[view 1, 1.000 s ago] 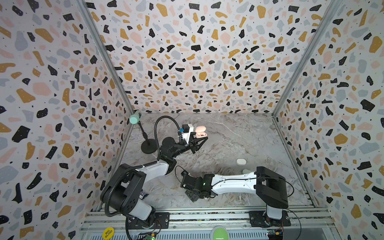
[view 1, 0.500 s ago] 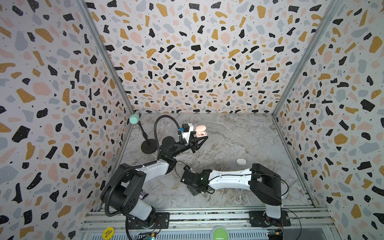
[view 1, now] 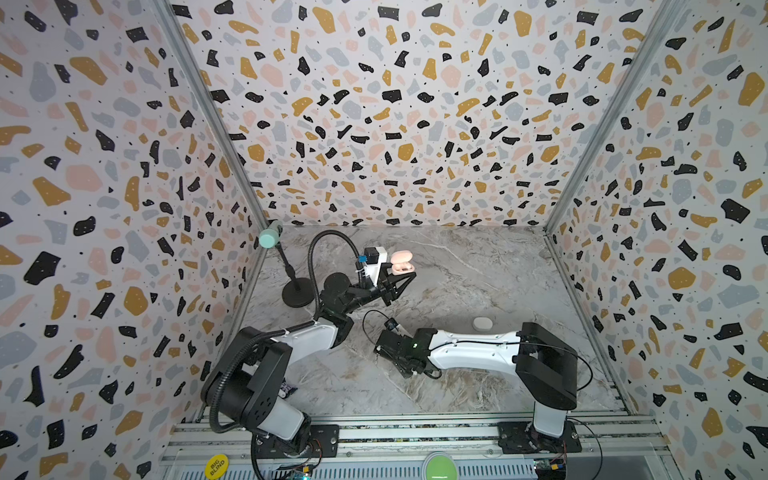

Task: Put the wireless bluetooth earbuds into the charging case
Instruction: 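Open the right gripper and move it down to the second pink earbud, then align the right gripper over the pink earbud on the table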

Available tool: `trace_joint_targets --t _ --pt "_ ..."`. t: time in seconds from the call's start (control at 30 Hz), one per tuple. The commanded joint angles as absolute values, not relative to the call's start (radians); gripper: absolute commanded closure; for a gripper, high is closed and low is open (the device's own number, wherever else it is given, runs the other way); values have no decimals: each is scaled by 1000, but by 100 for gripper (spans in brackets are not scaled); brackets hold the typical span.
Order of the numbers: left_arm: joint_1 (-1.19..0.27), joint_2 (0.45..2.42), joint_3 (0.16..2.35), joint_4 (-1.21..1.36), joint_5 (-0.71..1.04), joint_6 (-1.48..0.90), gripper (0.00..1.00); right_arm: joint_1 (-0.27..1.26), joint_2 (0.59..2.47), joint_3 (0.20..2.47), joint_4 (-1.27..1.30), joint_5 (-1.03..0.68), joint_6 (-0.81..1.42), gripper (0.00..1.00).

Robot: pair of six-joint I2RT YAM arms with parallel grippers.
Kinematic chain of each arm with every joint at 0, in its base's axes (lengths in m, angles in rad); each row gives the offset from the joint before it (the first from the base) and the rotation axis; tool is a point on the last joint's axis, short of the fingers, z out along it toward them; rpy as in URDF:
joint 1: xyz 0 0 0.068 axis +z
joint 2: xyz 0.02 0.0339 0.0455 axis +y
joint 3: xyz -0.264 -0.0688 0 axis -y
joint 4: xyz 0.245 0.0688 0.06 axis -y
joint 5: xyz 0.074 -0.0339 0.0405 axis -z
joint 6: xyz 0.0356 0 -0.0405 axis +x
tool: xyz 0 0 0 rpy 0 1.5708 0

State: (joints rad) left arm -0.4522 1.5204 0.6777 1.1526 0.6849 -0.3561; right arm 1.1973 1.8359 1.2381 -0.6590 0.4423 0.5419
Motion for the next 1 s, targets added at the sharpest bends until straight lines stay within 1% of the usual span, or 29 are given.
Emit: trace_joint_targets --t 0.0,0.1,0.17,0.33,0.43,0.6,0.97 --pt "-445 1510 692 1213 704 -354 94 1183 1773 1229 -732 495 571 23" --pt "-445 1511 695 1213 706 -356 94 1162 1752 1218 -739 494 578 22" --pt "-445 1511 695 1215 705 -357 94 1149 1719 1197 -707 463 574 22" --pt "-445 1511 694 1212 706 -357 94 1101 1651 1116 -555 248 556 22" --pt "-445 1511 696 1212 704 -356 94 1092 1657 1091 -512 178 569 22" --pt "-445 1511 697 1211 707 -357 94 1091 1702 1092 -499 163 568 23" --pt "-445 1510 698 1209 704 -355 94 1088 1823 1172 -478 269 463 23"
